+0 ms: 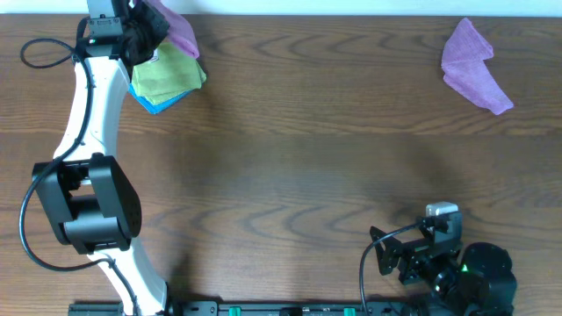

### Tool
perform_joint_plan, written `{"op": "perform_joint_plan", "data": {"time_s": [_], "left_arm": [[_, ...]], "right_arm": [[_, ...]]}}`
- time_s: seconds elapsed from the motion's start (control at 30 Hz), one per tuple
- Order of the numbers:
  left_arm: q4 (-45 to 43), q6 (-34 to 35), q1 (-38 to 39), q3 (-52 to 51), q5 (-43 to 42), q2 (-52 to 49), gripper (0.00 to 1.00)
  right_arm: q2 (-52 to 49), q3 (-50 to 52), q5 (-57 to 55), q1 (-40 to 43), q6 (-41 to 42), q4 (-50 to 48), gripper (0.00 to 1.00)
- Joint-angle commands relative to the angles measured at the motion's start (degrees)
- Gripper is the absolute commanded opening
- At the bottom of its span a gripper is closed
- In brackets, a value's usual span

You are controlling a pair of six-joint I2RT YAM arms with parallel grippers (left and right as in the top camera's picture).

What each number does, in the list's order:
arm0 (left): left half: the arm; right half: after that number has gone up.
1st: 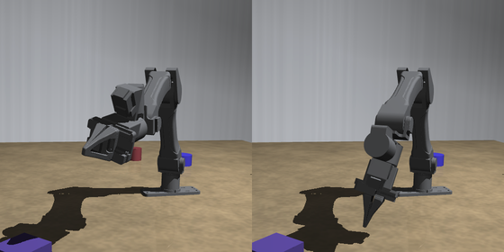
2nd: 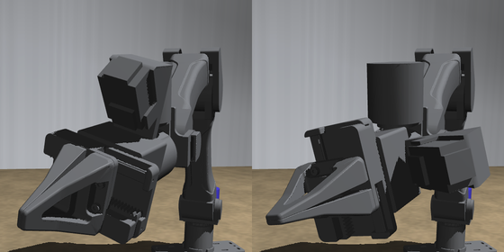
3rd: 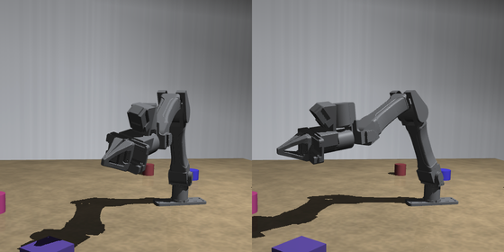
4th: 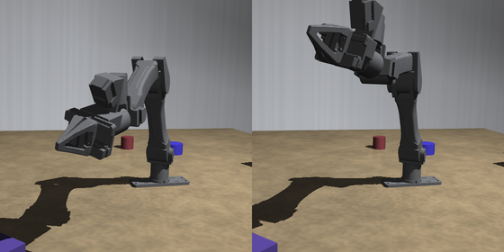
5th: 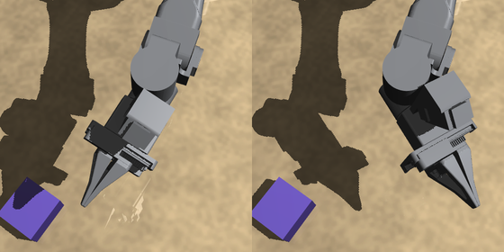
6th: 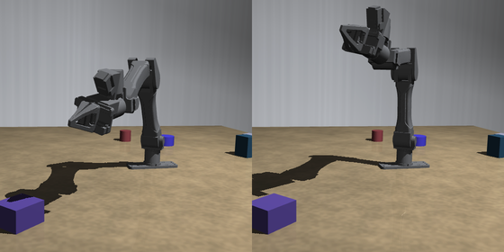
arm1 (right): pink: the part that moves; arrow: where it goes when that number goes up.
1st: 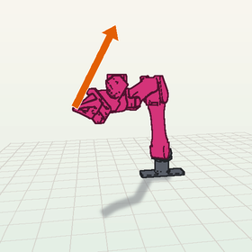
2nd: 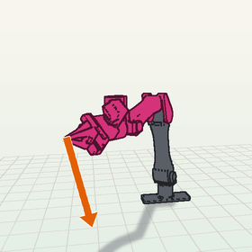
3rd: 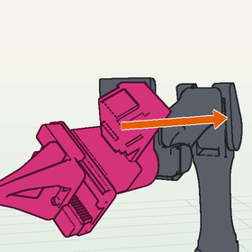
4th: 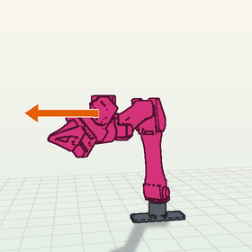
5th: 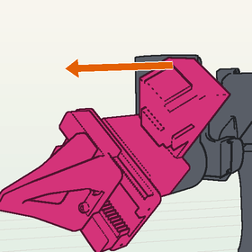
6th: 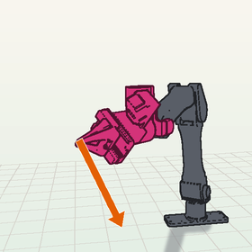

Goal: Fold the cloth
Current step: 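Lower the purple cloth onto the green cloth stack with the left gripper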

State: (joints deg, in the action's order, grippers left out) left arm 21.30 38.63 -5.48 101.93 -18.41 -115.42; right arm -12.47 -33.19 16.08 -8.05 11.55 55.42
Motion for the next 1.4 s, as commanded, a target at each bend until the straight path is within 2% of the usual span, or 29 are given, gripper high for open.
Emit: {"op": "perform_joint_plan", "data": {"time_s": [0.0, 0.5, 0.83, 1.03, 1.3, 1.33, 1.37], "left_arm": [[1.22, -1.90, -0.24, 0.46, 0.44, -1.62, 0.05], [8.39, -7.45, -0.31, 0.46, 7.06, -2.54, 0.06], [10.69, -9.20, -0.52, 0.46, 7.45, -7.80, 0.05], [11.78, -13.25, -0.79, 0.46, 10.10, -8.02, 0.06], [14.12, -15.15, -2.45, 0.46, 12.85, -8.02, 0.05], [14.21, -15.13, -2.64, 0.46, 12.85, -8.02, 0.06], [14.27, -15.15, -2.82, 0.46, 12.85, -8.02, 0.10]], "right_arm": [[0.31, 0.26, 0.24, 0.59, 0.63, -0.04, 0.99], [0.31, 0.26, 0.22, 0.59, 0.63, -0.04, 0.99], [0.31, 0.26, 0.22, 0.59, 0.63, -0.04, 0.99], [0.31, 0.26, 0.22, 0.59, 0.63, -0.04, 0.99], [0.31, 0.26, 0.22, 0.59, 0.63, -0.04, 0.99], [0.31, 0.26, 0.22, 0.59, 0.63, -0.04, 0.99], [0.31, 0.26, 0.22, 0.59, 0.63, -0.04, 0.99]]}}
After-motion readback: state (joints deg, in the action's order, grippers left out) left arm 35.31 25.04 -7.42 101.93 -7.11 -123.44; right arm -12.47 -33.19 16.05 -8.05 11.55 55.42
